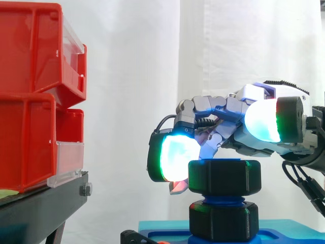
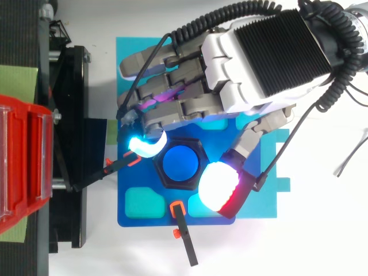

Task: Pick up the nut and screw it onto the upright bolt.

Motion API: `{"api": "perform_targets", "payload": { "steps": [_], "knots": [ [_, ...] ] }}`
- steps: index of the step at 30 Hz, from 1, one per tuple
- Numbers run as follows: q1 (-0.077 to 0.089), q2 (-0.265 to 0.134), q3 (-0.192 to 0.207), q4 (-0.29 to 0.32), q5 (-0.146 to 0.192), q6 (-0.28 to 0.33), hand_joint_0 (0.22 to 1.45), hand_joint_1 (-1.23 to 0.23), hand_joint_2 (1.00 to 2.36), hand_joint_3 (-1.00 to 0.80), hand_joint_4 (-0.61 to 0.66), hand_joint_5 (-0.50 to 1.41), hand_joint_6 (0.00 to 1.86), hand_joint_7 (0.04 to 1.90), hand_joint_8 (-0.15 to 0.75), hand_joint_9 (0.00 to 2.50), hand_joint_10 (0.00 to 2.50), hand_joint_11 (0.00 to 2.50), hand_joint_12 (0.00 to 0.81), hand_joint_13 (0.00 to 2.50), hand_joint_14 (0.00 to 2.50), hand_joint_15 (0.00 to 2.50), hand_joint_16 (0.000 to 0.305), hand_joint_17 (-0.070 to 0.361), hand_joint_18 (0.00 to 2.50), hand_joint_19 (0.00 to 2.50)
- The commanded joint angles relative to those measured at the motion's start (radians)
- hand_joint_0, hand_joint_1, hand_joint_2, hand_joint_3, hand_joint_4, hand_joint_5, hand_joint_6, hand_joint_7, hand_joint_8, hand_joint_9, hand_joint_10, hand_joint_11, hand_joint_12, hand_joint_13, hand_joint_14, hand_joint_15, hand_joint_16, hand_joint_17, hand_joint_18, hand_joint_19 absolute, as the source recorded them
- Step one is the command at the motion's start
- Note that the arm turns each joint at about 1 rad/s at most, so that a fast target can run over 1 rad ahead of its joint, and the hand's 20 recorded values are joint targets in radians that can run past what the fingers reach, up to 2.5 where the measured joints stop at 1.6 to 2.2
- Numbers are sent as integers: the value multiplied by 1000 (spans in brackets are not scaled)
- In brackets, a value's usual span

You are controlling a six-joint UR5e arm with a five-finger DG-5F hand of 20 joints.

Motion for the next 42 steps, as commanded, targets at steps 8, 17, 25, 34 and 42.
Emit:
{"api": "perform_targets", "payload": {
  "steps": [8, 17, 25, 34, 42],
  "knots": [
    [-11, 1, 1, 5, -8, 1, 528, -213, 1000, -500, 163, -5, 501, 1541, 265, 982, 0, 0, 170, 779, 0, 0, 12, 27, 437, 0],
    [-29, 1, 0, 5, -38, 1, 547, -240, 1000, -500, 82, 29, 591, 1417, 246, 1287, 2, 0, 126, 990, 0, 0, 7, 17, 665, 0],
    [-43, 1, 1, 11, -57, 3, 551, -253, 1000, -500, 51, 35, 684, 1176, 224, 1405, 0, 18, 108, 1089, 0, 0, 5, 11, 764, 0],
    [-58, 1, 3, 43, -85, 10, 547, -265, 1000, -500, 49, 45, 663, 1201, 211, 1524, 4, 94, 101, 1128, 0, 0, 4, 8, 835, 36],
    [-77, 1, 56, 48, -128, 26, 525, -241, 1000, -500, 190, 1, 503, 1476, 278, 1376, 6, 160, 146, 986, 0, 0, 10, 23, 670, 17]
  ]
}}
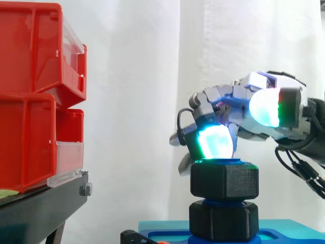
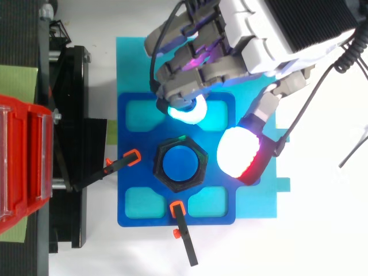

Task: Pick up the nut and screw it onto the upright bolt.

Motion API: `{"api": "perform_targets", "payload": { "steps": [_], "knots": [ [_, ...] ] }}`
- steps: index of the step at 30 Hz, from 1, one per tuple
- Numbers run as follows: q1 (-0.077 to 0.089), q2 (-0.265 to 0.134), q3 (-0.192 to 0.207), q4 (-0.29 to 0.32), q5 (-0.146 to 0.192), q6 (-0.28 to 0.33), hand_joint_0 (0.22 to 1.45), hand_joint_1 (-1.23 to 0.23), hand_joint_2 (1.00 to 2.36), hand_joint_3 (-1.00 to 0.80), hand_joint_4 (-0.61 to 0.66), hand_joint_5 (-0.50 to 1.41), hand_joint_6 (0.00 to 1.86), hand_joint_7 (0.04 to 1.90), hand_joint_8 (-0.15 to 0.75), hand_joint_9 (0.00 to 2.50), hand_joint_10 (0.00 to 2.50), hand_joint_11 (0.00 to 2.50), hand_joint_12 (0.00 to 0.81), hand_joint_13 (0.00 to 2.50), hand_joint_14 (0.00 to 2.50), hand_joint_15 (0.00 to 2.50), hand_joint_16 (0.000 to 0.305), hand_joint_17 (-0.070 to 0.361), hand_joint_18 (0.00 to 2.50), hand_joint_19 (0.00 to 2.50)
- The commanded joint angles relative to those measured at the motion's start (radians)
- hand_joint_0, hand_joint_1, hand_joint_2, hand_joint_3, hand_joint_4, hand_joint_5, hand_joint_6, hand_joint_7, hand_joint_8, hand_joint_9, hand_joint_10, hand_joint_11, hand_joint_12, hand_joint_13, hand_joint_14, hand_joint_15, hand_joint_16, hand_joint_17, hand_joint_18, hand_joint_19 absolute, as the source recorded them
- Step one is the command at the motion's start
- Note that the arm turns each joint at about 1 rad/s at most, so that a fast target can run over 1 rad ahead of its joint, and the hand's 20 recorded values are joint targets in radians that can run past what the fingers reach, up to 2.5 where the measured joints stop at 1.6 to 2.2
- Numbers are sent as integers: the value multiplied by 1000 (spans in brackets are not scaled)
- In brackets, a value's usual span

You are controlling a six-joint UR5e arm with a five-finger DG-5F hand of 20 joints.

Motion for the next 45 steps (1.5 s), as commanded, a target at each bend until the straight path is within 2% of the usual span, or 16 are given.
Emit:
{"api": "perform_targets", "payload": {
  "steps": [1, 4, 6, 7, 9, 16, 18, 24, 29, 38, 45],
  "knots": [
    [-8, 0, 28, -2, -23, 6, 524, -241, 1000, -500, 200, 0, 503, 1464, 277, 1365, 6, 151, 149, 986, 0, 0, 10, 23, 669, 17],
    [-16, 0, 29, 6, -40, 9, 520, -235, 1000, -500, 207, -19, 504, 1361, 273, 1347, 6, 154, 151, 958, 0, 0, 12, 27, 660, 24],
    [-21, 0, 29, 9, -44, 15, 516, -229, 1000, -500, 243, -43, 504, 1175, 264, 1299, 5, 132, 157, 935, 0, 0, 15, 33, 648, 47],
    [-21, 0, 31, 9, -44, 19, 515, -228, 1000, -500, 246, -46, 505, 1158, 264, 1294, 5, 140, 157, 927, 0, 0, 15, 34, 644, 52],
    [-19, 0, 34, 12, -44, 24, 510, -221, 1000, -500, 243, -75, 504, 956, 252, 1236, 3, 85, 165, 885, 0, 0, 17, 39, 623, 61],
    [-7, -5, 34, 70, -44, 24, 496, -188, 1000, -500, 184, -104, 502, 715, 223, 1030, 0, 0, 172, 742, 0, 0, 23, 52, 490, 75],
    [5, -37, 34, 95, -35, 27, 493, -177, 1000, -500, 184, -112, 502, 670, 219, 954, 0, 0, 178, 675, 0, 0, 24, 54, 435, 58],
    [39, -48, 34, 78, 22, 24, 490, -156, 1000, -500, 188, -111, 502, 654, 210, 890, 0, 0, 193, 622, 0, 0, 25, 56, 360, 33],
    [53, -48, 32, 32, 25, 23, 489, -147, 1000, -500, 206, -96, 502, 717, 215, 893, 0, 0, 199, 614, 0, 0, 25, 56, 346, 26],
    [61, -48, 31, -16, 25, 23, 490, -138, 1000, -500, 217, -70, 503, 833, 224, 899, 0, 0, 207, 615, 0, 0, 25, 57, 341, 30],
    [56, -48, 18, -20, 23, 23, 494, -137, 1000, -500, 252, -52, 504, 955, 236, 918, 0, 0, 209, 631, 0, 0, 23, 52, 349, 0]
  ]
}}
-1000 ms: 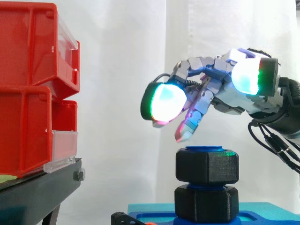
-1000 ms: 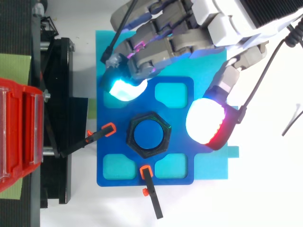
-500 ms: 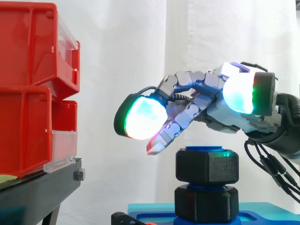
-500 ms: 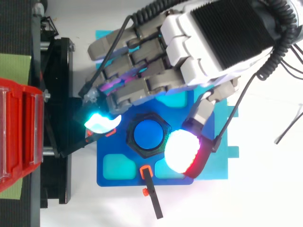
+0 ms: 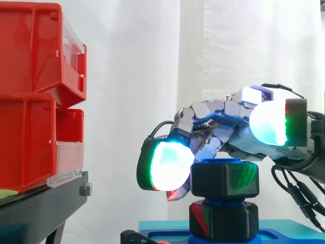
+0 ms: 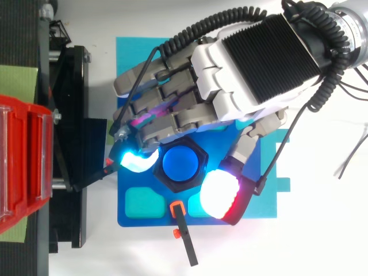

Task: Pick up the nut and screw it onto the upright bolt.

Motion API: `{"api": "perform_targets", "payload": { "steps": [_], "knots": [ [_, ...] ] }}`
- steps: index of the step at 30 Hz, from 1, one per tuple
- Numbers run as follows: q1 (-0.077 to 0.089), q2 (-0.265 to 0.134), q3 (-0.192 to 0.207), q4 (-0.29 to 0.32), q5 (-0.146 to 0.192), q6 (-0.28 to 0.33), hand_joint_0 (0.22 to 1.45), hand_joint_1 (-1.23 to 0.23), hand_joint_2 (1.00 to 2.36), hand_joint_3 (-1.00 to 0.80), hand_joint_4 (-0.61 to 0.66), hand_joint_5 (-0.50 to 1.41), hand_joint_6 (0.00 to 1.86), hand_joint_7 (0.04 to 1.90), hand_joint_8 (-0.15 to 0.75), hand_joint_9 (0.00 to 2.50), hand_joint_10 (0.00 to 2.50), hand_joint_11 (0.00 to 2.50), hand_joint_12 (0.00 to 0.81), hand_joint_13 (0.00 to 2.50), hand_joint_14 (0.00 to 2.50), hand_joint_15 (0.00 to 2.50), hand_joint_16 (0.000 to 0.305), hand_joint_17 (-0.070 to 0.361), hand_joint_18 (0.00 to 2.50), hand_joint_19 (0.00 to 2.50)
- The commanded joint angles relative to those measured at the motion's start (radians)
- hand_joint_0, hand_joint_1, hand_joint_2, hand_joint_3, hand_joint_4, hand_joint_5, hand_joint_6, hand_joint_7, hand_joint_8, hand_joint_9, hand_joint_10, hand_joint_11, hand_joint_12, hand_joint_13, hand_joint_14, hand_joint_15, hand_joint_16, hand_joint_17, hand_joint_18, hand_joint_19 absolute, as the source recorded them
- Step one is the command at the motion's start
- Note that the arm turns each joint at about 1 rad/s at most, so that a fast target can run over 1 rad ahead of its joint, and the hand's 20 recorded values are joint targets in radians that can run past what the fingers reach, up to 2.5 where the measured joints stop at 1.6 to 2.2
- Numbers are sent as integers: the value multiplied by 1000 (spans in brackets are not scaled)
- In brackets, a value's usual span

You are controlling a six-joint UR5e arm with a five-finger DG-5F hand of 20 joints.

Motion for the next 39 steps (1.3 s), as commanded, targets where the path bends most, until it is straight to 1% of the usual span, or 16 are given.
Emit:
{"api": "perform_targets", "payload": {
  "steps": [1, 3, 5, 12, 13, 16, 20, 21, 23, 28, 31, 33, 34, 35, 36, 39],
  "knots": [
    [-3, 0, -5, 1, -2, 0, 494, -137, 1000, -500, 256, -52, 504, 964, 238, 921, 0, 0, 209, 632, 0, 0, 23, 52, 349, 0],
    [-8, 0, -5, 1, -2, 0, 498, -141, 1000, -500, 245, -39, 505, 1089, 239, 922, 0, 0, 207, 645, 0, 0, 22, 49, 350, 0],
    [-8, 0, -5, 1, -4, 0, 501, -146, 1000, -500, 248, -35, 505, 1146, 242, 928, 0, 0, 203, 648, 0, 0, 21, 47, 347, 0],
    [-25, 0, -5, 3, -5, 0, 505, -158, 1000, -500, 192, -23, 504, 1379, 253, 949, 0, 0, 194, 672, 0, 0, 19, 42, 371, 0],
    [-29, 0, -5, 3, -10, 2, 506, -158, 1000, -500, 187, -22, 504, 1381, 253, 949, 0, 0, 193, 674, 0, 0, 19, 42, 371, 0],
    [-32, 0, -5, 6, -15, 2, 507, -161, 1000, -500, 177, -16, 503, 1443, 252, 952, 0, 0, 192, 683, 0, 0, 18, 41, 381, 0],
    [-43, 0, -5, 27, -28, 3, 508, -164, 1000, -500, 165, -11, 503, 1512, 260, 964, 0, 0, 192, 695, 0, 0, 18, 40, 391, 0],
    [-49, 0, -5, 41, -38, 3, 508, -166, 1000, -500, 161, -8, 502, 1532, 258, 967, 0, 0, 191, 701, 0, 0, 18, 40, 393, 0],
    [-57, 0, -3, 55, -54, 8, 509, -167, 1000, -500, 154, -4, 502, 1555, 259, 975, 0, 0, 189, 712, 0, 0, 17, 39, 403, 0],
    [-66, 0, -3, 67, -67, 12, 509, -168, 1000, -500, 161, -3, 502, 1566, 260, 982, 0, 0, 189, 716, 0, 0, 17, 39, 413, 0],
    [-69, 0, -3, 67, -67, 15, 509, -169, 1000, -500, 183, -16, 503, 1446, 261, 980, 0, 0, 188, 718, 0, 0, 17, 39, 413, 0],
    [-71, 0, 1, 67, -67, 23, 508, -169, 1000, -500, 229, -39, 505, 1226, 256, 969, 0, 0, 194, 714, 0, 0, 18, 40, 411, 0],
    [-71, 0, 7, 67, -67, 26, 507, -168, 1000, -500, 239, -42, 505, 1171, 255, 970, 0, 0, 194, 711, 0, 0, 18, 40, 410, 0],
    [-71, 0, 10, 67, -67, 28, 506, -168, 1000, -500, 248, -58, 504, 985, 240, 939, 0, 0, 191, 699, 0, 0, 19, 42, 405, 0],
    [-71, 0, 15, 67, -67, 28, 503, -164, 1000, -500, 185, -84, 503, 802, 208, 882, 0, 0, 188, 678, 0, 0, 20, 45, 390, 0],
    [-65, 0, 21, 67, -67, 28, 499, -161, 1000, -500, 162, -106, 502, 669, 195, 820, 0, 0, 191, 633, 0, 0, 22, 49, 361, 0]
  ]
}}
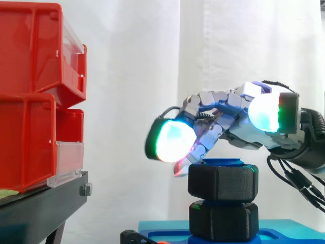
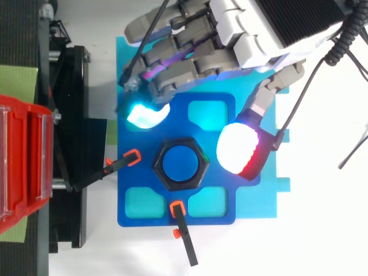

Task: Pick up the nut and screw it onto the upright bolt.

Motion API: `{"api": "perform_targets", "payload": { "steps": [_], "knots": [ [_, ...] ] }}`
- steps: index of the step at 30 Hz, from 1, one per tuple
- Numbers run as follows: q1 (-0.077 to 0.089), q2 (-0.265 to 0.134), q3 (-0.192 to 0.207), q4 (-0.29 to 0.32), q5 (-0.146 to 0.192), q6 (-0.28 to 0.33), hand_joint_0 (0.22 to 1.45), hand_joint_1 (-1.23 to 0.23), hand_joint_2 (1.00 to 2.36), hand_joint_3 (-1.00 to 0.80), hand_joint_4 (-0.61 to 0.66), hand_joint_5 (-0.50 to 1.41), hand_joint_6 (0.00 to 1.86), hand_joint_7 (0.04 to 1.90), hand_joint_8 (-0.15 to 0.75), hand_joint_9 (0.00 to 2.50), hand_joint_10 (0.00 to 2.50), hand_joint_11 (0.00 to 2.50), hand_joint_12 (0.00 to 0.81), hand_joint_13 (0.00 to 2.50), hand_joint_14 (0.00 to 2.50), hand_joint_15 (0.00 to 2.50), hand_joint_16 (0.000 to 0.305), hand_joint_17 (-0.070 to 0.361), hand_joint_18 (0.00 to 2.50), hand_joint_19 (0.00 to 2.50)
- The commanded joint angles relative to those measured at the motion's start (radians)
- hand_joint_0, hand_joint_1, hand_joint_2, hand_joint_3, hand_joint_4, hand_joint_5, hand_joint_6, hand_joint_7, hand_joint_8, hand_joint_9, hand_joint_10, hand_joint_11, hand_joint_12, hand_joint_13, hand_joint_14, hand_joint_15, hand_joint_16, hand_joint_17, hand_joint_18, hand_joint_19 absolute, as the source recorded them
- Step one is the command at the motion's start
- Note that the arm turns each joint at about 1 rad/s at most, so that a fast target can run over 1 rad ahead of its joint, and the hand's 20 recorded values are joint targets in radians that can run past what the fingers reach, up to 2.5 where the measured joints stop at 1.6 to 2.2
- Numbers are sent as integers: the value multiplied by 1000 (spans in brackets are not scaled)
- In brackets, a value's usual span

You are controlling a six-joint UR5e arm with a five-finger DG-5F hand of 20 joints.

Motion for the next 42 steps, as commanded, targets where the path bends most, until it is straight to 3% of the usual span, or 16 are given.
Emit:
{"api": "perform_targets", "payload": {
  "steps": [1, 7, 16, 21, 30, 37, 42],
  "knots": [
    [5, 2, 9, 0, 0, 1, 498, -161, 1000, -500, 161, -108, 502, 658, 195, 819, 0, 0, 191, 629, 0, 0, 22, 49, 357, 0],
    [16, 0, 10, 12, 6, -2, 495, -151, 1000, -500, 155, -111, 501, 639, 193, 776, 0, 0, 196, 585, 0, 0, 23, 53, 313, 0],
    [42, 0, 10, -28, 32, -25, 487, -128, 1000, -500, 171, -107, 502, 655, 194, 722, 0, 0, 214, 515, 0, 0, 25, 56, 223, 0],
    [59, 0, 9, -84, 61, -42, 487, -122, 1000, -500, 179, -87, 503, 819, 203, 692, 0, 0, 230, 489, 0, 0, 25, 57, 189, 0],
    [80, 0, -2, -126, 63, -74, 488, -126, 1000, -500, 223, -64, 504, 1107, 215, 673, 0, 0, 242, 457, 0, 0, 26, 58, 147, 0],
    [77, 0, -6, -129, 63, -75, 492, -133, 1000, -500, 187, -48, 503, 1307, 224, 690, 0, 0, 244, 469, 0, 0, 25, 57, 152, 0],
    [65, 0, -5, -121, 60, -72, 495, -137, 1000, -500, 170, -36, 502, 1421, 229, 712, 0, 0, 243, 489, 0, 0, 25, 57, 173, 0]
  ]
}}
